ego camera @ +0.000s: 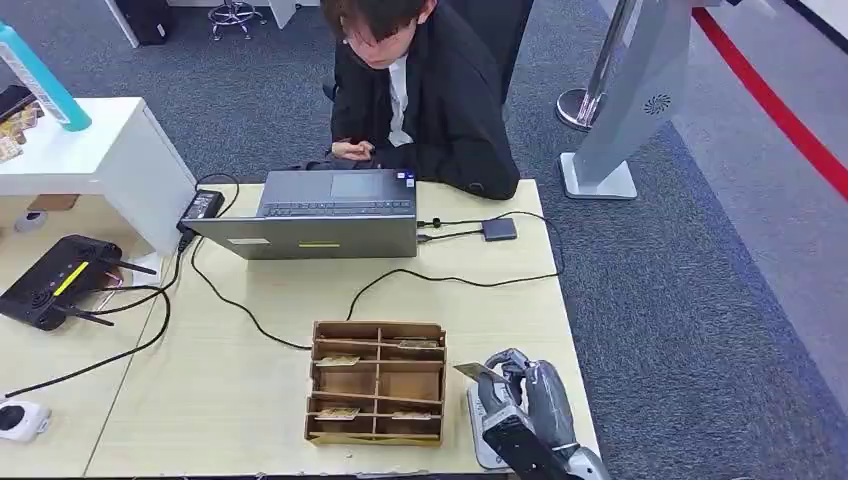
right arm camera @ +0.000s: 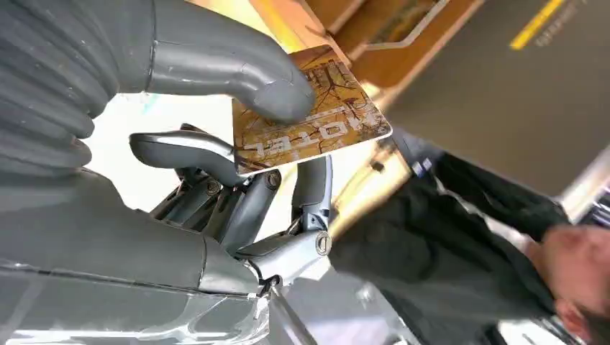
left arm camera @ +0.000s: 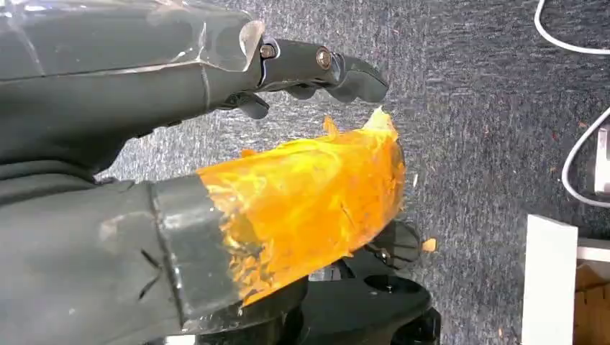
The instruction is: Pass the card to the sensor for recognition and then transmit it.
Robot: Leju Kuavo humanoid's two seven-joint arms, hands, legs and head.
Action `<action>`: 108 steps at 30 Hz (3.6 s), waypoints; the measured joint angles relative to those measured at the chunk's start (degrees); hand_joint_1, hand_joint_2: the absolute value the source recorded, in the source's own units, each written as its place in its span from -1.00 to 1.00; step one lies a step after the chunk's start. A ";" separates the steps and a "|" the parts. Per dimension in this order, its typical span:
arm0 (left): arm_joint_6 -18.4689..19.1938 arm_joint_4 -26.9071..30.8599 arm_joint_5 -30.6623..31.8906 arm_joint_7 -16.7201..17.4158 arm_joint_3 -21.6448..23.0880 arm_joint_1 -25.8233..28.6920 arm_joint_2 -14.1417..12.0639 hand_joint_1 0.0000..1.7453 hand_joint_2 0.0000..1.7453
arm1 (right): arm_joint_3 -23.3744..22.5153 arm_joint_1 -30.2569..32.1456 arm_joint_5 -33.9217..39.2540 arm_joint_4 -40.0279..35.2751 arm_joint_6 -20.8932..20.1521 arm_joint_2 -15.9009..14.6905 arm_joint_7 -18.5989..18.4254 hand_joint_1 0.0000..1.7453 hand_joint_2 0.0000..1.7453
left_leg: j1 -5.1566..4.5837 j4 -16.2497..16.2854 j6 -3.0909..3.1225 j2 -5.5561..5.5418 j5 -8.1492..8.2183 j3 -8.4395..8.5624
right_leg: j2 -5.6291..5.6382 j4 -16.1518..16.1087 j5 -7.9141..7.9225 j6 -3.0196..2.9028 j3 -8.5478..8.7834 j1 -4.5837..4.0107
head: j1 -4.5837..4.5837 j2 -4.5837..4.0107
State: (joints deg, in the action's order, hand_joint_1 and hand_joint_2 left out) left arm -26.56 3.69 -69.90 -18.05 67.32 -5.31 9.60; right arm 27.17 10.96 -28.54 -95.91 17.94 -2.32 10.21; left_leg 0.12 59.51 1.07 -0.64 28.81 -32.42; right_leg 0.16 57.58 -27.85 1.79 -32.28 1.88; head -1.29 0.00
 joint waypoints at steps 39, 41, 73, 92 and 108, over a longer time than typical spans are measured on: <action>0.33 -1.09 -5.68 -0.07 4.57 -0.16 0.17 -1.00 -1.00 | -2.21 0.65 -2.10 2.93 -1.27 -0.02 -7.34 1.00 1.00 | 0.00 0.00 0.00 0.00 0.00 0.00 | 0.00 0.00 0.00 0.00 0.00 0.00 | 0.00 0.00; 0.35 -1.31 -5.83 -0.07 4.59 -0.18 0.22 -1.00 -1.00 | -2.36 0.74 -2.12 2.93 -1.29 -0.02 -7.41 1.00 1.00 | 0.00 0.00 0.00 0.00 0.00 0.00 | 0.00 0.00 0.00 0.00 0.00 0.00 | 0.00 0.00; 1.03 -1.97 -11.37 -1.44 7.87 -0.19 0.26 -1.00 -1.00 | -7.89 5.44 10.82 0.06 -9.46 -4.04 -5.22 1.00 1.00 | 0.00 0.00 0.00 0.00 0.00 0.00 | 0.00 0.00 0.00 0.00 0.00 0.00 | 0.00 0.00; 0.85 -1.97 -12.92 -1.62 9.57 -0.18 0.13 -1.00 -1.00 | -7.96 5.42 12.30 1.25 -10.82 -5.38 -5.81 1.00 1.00 | 0.00 0.00 0.00 0.00 0.00 0.00 | 0.00 0.00 0.00 0.00 0.00 0.00 | 0.02 0.00; 11.42 -1.99 -14.53 1.84 11.69 1.23 -1.38 -1.00 -1.00 | -4.89 4.04 13.29 3.06 -11.06 -9.05 -7.91 1.00 1.00 | 0.00 0.00 0.00 0.01 0.01 0.02 | 0.01 0.00 0.00 0.00 0.01 -0.01 | 0.00 0.00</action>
State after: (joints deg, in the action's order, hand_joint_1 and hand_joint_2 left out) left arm -15.14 1.70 -84.43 -16.22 79.01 -4.09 8.22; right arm 22.27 15.00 -15.26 -92.85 6.88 -11.37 2.29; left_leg 0.11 59.51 1.06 -0.64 28.81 -32.41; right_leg 0.17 57.57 -27.85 1.79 -32.27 1.87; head -1.29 0.00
